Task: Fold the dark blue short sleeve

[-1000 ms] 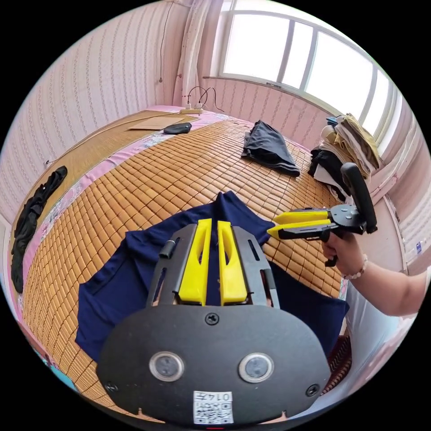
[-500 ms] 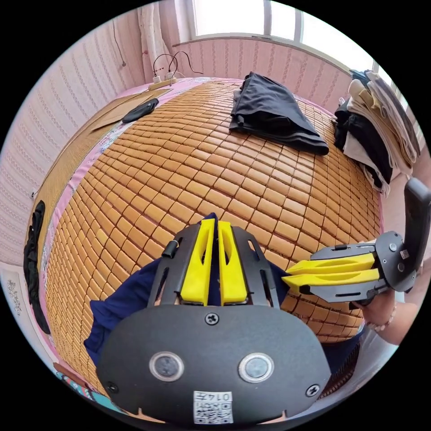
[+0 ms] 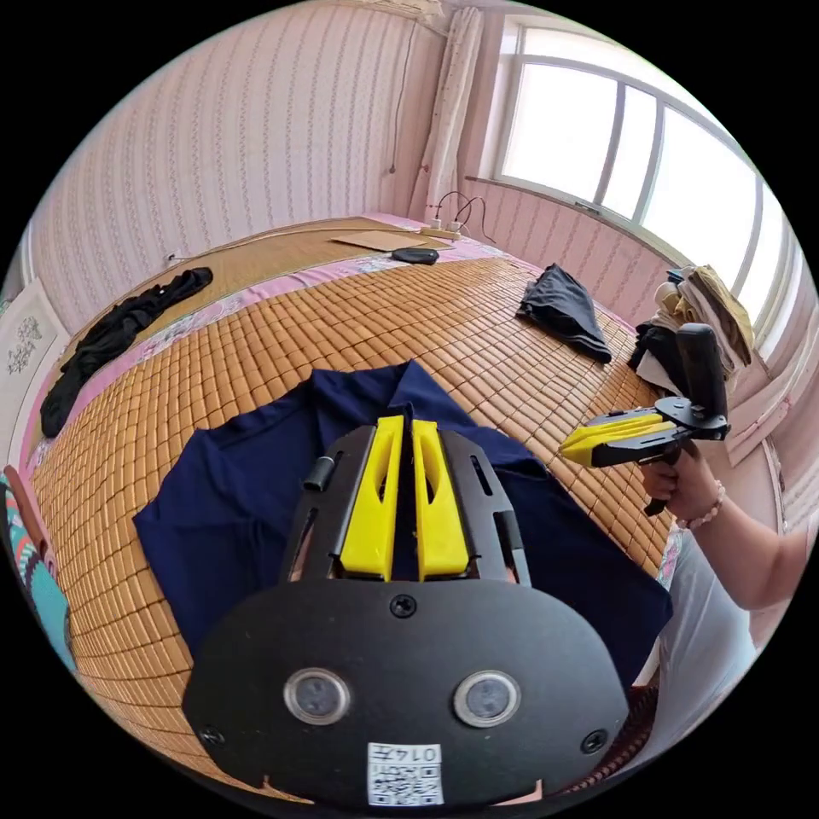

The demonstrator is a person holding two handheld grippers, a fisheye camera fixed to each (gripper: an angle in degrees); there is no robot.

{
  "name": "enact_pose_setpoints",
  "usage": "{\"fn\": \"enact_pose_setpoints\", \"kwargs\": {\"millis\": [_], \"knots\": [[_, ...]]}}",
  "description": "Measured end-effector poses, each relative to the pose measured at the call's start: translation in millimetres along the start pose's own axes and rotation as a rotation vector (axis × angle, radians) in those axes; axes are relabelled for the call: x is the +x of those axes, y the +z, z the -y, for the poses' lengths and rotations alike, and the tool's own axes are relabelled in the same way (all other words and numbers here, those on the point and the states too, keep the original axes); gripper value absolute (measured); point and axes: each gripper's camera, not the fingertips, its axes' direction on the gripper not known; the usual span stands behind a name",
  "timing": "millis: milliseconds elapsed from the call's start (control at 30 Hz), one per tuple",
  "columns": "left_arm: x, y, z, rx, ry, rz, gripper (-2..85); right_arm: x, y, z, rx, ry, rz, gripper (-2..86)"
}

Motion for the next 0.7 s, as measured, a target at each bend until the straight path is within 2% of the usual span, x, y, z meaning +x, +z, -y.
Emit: {"fn": "enact_pose_setpoints", "kwargs": {"millis": [133,300,433,633,700], "knots": [[-29,-17,-28,-0.045,-0.089,-0.033,4.1,-2,-4,0,-0.027,0.001,-0.06,5.3],[-54,-41,-48,0.009,-0.101,0.011,4.0,-12,10,23,-0.067,-0.035,-0.056,4.9],[-96,-55,-70,0.006,-0.165,0.084,4.0,-14,49,33,-0.252,-0.038,-0.149,4.2],[-188,-77,-108,0.046,-0.414,0.146,4.7,-15,14,55,-0.047,-0.06,-0.165,4.8],[-213,-71,-115,0.008,-0.464,0.16,5.7,-3,19,75,-0.063,-0.032,-0.185,6.2]]}}
